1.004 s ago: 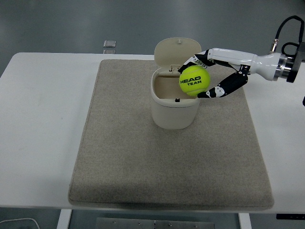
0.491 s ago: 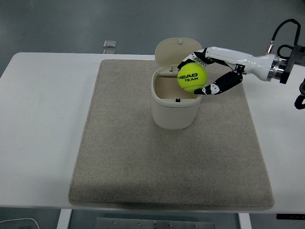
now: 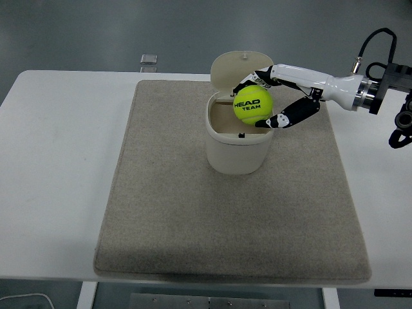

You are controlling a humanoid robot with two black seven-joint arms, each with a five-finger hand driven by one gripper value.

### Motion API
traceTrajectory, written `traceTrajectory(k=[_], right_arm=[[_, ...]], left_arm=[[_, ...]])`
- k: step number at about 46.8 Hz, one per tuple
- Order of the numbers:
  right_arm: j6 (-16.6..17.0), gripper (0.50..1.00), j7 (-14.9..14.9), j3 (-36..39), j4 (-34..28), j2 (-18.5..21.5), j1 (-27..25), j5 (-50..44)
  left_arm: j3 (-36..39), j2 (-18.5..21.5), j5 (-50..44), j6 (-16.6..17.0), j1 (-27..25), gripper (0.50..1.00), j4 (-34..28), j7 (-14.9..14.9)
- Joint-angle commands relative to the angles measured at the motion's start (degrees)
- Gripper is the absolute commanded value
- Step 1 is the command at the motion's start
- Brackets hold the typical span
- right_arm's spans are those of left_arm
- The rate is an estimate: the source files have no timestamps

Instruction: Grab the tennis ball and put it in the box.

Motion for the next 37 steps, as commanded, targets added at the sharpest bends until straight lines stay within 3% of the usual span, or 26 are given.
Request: traceTrajectory(k=[1,3,8,19,23,37], right_arm=[[0.0,0.688,0.0,-0.1,0.0,-0.1,-0.1,0.0],[0.0,0.721,0.0,-0.1,0.0,-0.1,-0.1,0.0],[0.0,0.750,0.0,-0.1,0.0,-0.2,-0.1,0.0],[0.1,0.758,0.0,-0.2,0.0,-0.2,-0.6,0.0],[0.1,0.807,0.0,-0.2,0.0,-0.2,-0.6,0.0],[0.3,0.823,0.0,-0.2,0.0,-0.3,-0.6,0.0]], left_arm=[[0.0,0.0,0.0,0.0,0.0,0.992,0.0,0.0],[0.0,0.0,0.0,0.0,0.0,0.992,0.0,0.0],[0.0,0.0,0.0,0.0,0.0,0.992,0.0,0.0],[0.0,0.0,0.0,0.0,0.0,0.992,0.0,0.0],[0.0,0.0,0.0,0.0,0.0,0.992,0.0,0.0],[0.0,0.0,0.0,0.0,0.0,0.992,0.0,0.0]])
